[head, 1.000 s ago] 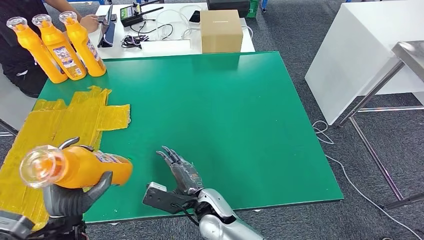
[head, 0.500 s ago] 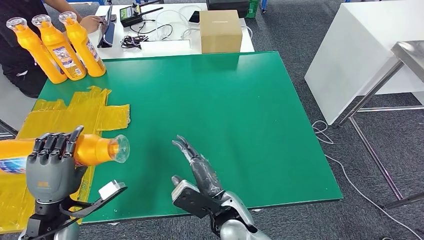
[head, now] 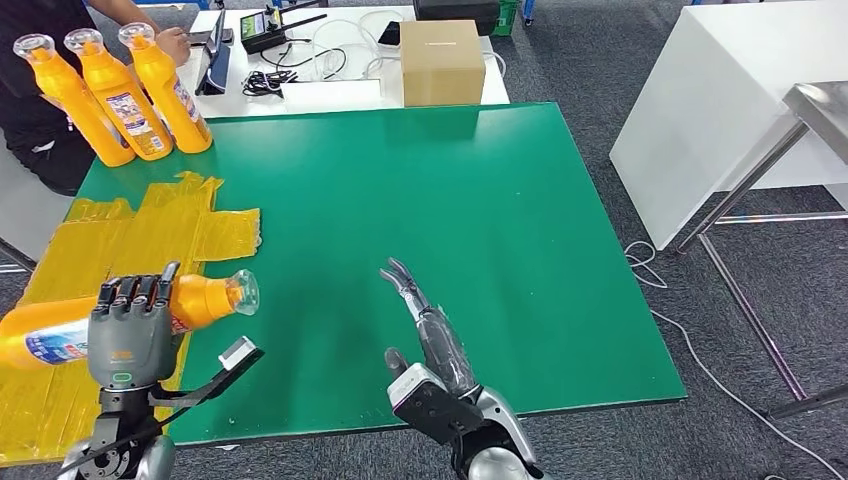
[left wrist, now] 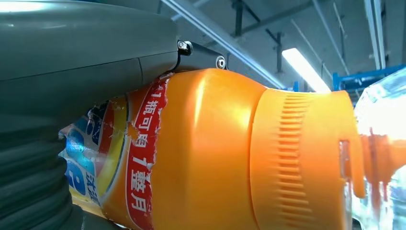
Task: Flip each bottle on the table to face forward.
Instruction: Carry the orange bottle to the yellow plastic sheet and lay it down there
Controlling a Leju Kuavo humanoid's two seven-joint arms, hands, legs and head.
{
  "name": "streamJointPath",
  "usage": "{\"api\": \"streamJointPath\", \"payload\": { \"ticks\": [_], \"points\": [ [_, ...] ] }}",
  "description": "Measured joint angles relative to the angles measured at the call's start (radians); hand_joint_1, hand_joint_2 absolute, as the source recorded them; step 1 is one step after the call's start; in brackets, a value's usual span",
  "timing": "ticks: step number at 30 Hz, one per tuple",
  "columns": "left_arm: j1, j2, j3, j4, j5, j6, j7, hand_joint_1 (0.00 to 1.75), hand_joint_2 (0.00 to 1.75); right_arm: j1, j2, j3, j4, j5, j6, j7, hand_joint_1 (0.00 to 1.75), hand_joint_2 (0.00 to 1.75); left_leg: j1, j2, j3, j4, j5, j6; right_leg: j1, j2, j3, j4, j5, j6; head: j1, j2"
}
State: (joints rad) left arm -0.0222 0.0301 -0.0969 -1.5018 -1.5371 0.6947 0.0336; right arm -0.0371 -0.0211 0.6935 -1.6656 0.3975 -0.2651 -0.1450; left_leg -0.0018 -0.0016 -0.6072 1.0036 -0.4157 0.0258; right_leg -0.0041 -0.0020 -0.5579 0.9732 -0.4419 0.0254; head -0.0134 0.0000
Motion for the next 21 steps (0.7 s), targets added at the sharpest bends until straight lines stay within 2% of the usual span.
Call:
{"api": "streamJointPath", "payload": {
  "ticks": [2,3,6,7,14,21],
  "points": [
    [-0.010,0.014,-0.026,0.028,0.004,0.000,0.018,1.74,1.75,0.001,0.000,0.000,-0.001,-0.001,0.001,0.002,0.00,0.00,0.000,0.000,0.000,0.000,0.000,0.000,0.000,0.000,0.000,0.000,0.000,0.000,0.000,0.000],
    [-0.017,0.018,-0.036,0.047,0.008,0.000,0.017,1.30,1.75,0.001,0.000,0.000,-0.001,-0.003,0.002,0.002,0.00,0.00,0.000,0.000,0.000,0.000,0.000,0.000,0.000,0.000,0.000,0.000,0.000,0.000,0.000,0.000],
    [-0.041,0.024,-0.057,0.139,0.024,0.000,-0.003,0.00,0.44,0.001,0.000,0.000,-0.001,-0.007,0.006,0.002,0.00,0.00,0.000,0.000,0.000,0.000,0.000,0.000,0.000,0.000,0.000,0.000,0.000,0.000,0.000,0.000],
    [-0.050,0.025,-0.064,0.177,0.035,0.000,-0.013,0.00,0.00,0.001,0.000,0.000,-0.001,-0.008,0.007,0.001,0.00,0.00,0.000,0.000,0.000,0.000,0.000,0.000,0.000,0.000,0.000,0.000,0.000,0.000,0.000,0.000],
    [-0.101,0.025,-0.105,0.472,0.131,-0.001,-0.077,0.00,0.00,-0.001,0.000,0.000,-0.001,-0.009,0.030,-0.005,0.00,0.00,0.000,0.000,0.000,0.000,0.000,0.000,0.000,0.000,0.000,0.000,0.000,0.000,0.000,0.000],
    [-0.137,0.026,-0.110,0.580,0.117,0.001,-0.047,0.00,0.00,-0.001,0.001,0.000,-0.001,-0.009,0.044,-0.005,0.00,0.00,0.000,-0.002,0.002,0.000,0.000,0.000,0.000,-0.002,0.003,0.000,0.000,0.000,0.000,0.000]
  ]
}}
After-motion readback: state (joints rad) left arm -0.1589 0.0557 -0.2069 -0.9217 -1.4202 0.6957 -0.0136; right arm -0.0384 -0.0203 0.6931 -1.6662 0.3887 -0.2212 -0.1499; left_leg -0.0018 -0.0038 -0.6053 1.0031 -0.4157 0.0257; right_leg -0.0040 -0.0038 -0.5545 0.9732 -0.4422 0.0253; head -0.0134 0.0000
